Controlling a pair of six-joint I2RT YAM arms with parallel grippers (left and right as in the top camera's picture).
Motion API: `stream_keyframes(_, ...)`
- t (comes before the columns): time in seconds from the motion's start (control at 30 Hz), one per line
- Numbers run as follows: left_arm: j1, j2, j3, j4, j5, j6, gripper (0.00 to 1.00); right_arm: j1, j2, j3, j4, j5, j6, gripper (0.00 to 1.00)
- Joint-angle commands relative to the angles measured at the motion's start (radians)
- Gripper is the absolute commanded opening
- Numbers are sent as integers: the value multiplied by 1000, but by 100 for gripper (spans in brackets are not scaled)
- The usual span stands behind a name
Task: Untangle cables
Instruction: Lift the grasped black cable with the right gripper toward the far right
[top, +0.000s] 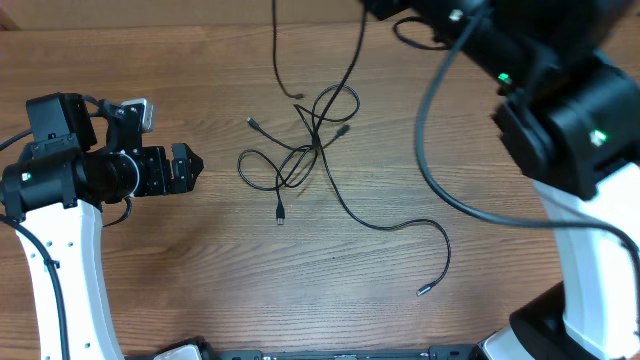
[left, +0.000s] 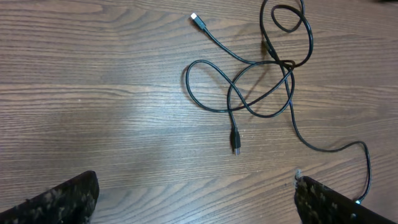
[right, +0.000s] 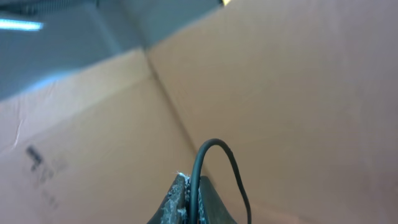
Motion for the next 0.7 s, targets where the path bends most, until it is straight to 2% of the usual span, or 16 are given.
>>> stream_keyframes(0.0, 0, -5, 10, -1, 18, -11, 100, -4, -39, 35, 20, 312, -101, 4)
stream_keyframes(0.3, 0, -5, 10, -1, 18, -11, 100, -39, -35, 33, 31, 1091, -339, 4)
stream_keyframes(0.4, 0, -5, 10, -1, 18, -11, 100, -109, -32, 33, 24, 1209, -388, 4)
stream_keyframes(0.53, 0, -5, 10, -1, 18, -11, 100, -268, -31, 33, -66, 1235, -397, 4)
stream_keyframes(0.57, 0, -5, 10, -1, 18, -11, 100, -367, -29, 32, -122, 1236, -393, 4)
stream_keyframes(0.67, 0, -5, 10, -1, 18, -11, 100, -500, -23, 32, -204, 1228, -343, 4)
